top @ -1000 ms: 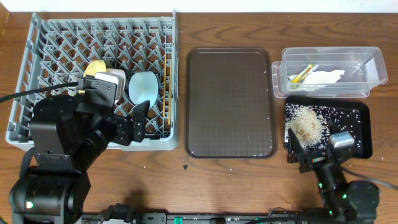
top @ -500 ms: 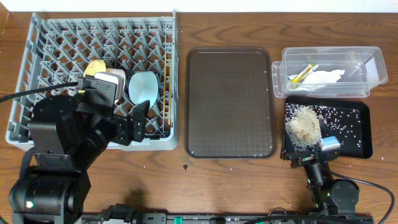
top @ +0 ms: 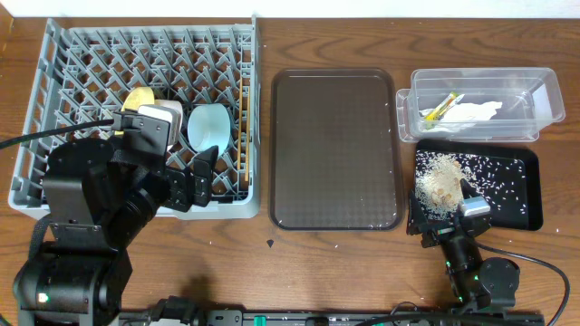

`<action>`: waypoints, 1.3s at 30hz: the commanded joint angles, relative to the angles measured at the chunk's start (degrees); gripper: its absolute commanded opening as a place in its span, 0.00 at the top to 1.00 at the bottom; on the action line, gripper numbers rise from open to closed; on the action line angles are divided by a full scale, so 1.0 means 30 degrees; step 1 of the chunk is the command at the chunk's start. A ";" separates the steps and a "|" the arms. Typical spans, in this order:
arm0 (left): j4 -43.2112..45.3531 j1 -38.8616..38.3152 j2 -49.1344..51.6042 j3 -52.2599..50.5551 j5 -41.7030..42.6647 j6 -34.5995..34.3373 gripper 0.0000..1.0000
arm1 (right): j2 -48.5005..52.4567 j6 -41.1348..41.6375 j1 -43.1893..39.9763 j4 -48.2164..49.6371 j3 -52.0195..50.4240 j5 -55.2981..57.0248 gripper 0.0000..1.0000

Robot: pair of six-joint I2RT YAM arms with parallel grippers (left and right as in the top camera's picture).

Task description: Sort waste into correct bins and load items into the dishwasher

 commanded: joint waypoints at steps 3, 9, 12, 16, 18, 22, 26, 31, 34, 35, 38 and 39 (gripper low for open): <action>0.0000 -0.0044 -0.0029 0.0066 0.0306 -0.0036 0.07 | -0.0029 -0.0146 -0.0109 -0.0102 -0.0022 0.0109 0.01; 0.0000 -0.0036 -0.0036 0.0066 0.0306 -0.0036 0.07 | -0.0022 -0.0146 -0.0109 -0.0095 -0.0022 0.0109 0.01; -0.0007 -0.0058 -0.0109 -0.0007 0.0124 -0.0022 0.07 | -0.0022 -0.0146 -0.0109 -0.0095 -0.0022 0.0109 0.01; 0.0117 0.0197 -0.1421 -0.0627 -0.2703 -0.0022 0.07 | -0.0022 -0.0146 -0.0109 -0.0102 -0.0022 0.0109 0.01; 0.0809 0.0197 -0.2492 -0.1821 -0.3169 -0.0036 0.07 | -0.0022 -0.0146 -0.0109 -0.0102 -0.0022 0.0109 0.01; 0.5486 0.0197 -0.4991 -0.5887 -0.3169 -0.0612 0.07 | -0.0022 -0.0146 -0.0109 -0.0095 -0.0022 0.0109 0.01; 1.0732 0.0204 -0.7817 -1.0950 -0.3570 -0.2047 0.07 | -0.0022 -0.0146 -0.0109 -0.0102 -0.0022 0.0109 0.01; 1.4353 0.0707 -1.1162 -1.6109 -0.3548 -0.3468 0.07 | -0.0022 -0.0146 -0.0109 -0.0102 -0.0022 0.0109 0.01; 1.6072 0.0969 -1.3304 -1.9132 -0.3555 -0.3453 0.07 | -0.0022 -0.0146 -0.0109 -0.0102 -0.0022 0.0109 0.01; 1.6473 0.0998 -1.3981 -1.9970 -0.3563 -0.3453 0.07 | -0.0022 -0.0146 -0.0109 -0.0102 -0.0022 0.0109 0.01; 1.7136 0.1005 -1.5766 -2.1893 -0.3563 -0.3453 0.07 | -0.0022 -0.0146 -0.0109 -0.0102 -0.0022 0.0109 0.01; 1.7333 0.1005 -1.6283 -2.2418 -0.3563 -0.3453 0.07 | -0.0022 -0.0146 -0.0109 -0.0095 -0.0022 0.0109 0.01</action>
